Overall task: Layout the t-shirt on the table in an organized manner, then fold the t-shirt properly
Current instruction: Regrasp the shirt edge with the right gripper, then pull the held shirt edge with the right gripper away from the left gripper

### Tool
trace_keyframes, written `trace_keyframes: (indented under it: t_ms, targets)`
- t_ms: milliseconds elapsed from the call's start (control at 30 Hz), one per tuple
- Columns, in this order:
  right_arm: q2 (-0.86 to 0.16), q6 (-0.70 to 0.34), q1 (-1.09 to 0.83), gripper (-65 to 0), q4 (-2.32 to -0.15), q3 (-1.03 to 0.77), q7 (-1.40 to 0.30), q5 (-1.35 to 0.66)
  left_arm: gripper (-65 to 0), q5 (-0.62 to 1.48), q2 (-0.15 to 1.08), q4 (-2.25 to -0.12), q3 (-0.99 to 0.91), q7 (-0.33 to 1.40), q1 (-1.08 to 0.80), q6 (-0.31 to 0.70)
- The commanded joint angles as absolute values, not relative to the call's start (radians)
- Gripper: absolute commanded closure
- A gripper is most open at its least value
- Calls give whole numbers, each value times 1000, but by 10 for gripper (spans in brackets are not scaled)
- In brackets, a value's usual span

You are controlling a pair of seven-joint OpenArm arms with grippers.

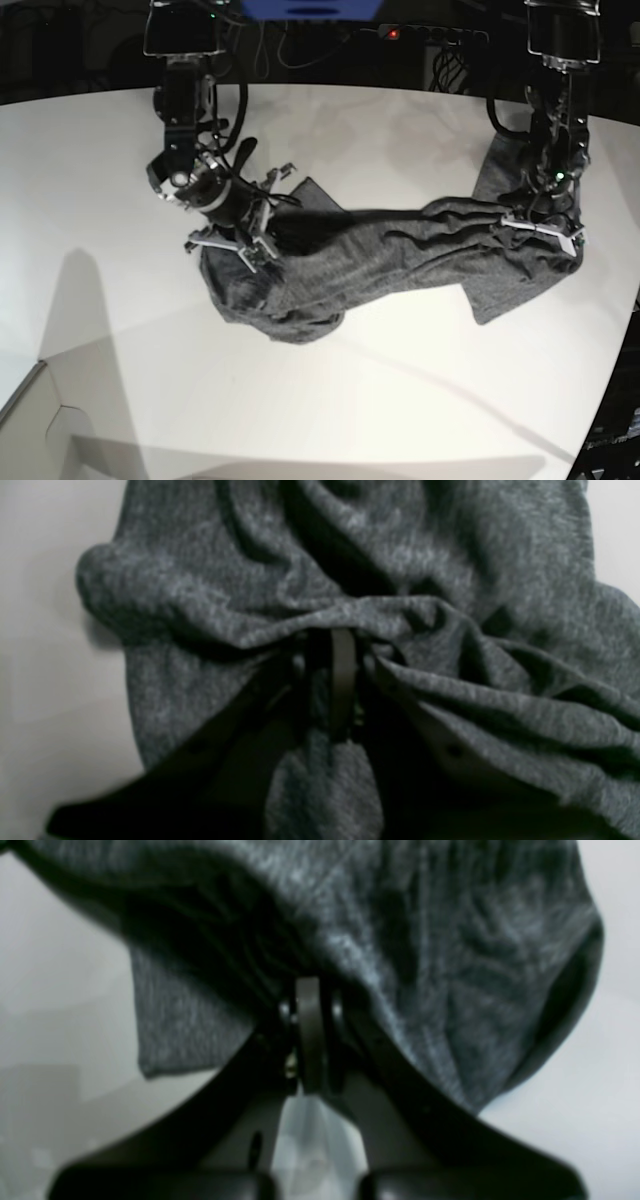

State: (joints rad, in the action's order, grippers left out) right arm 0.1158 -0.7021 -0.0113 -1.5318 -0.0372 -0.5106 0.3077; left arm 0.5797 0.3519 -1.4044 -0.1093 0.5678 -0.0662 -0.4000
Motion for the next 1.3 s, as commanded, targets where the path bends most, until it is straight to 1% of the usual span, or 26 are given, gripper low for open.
trace_keyframes:
  t_ms: [0,167,367,433,567,1100,1267]
  targets:
    - [119,-698,-8,0,-1577,-36,-489,297,-66,576,366,-1417,-114,573,-56,-407]
    - [117,-698,-101,0,-1758,-38,-489,297,-66,576,366,-1412,-114,573,-54,-407]
    - [79,-698,-203,0,-1916,-39,-490,294,-66,575,371,-1406,-114,573,-36,-407]
    - [54,-698,-229,0,-1940,-64,-490,294,-66,575,371,-1411,-120,573,-36,-407]
    - [39,-698,-263,0,-1989,-151,-490,294,-66,575,364,-1405,-176,573,-36,-407]
    - [-38,-698,-243,0,-2015,-530,-489,292,-66,575,364,-1409,-183,573,-39,-407]
    - [-31,-698,-214,0,-2020,-615,-487,277,-66,575,364,-1406,-183,573,-38,-407]
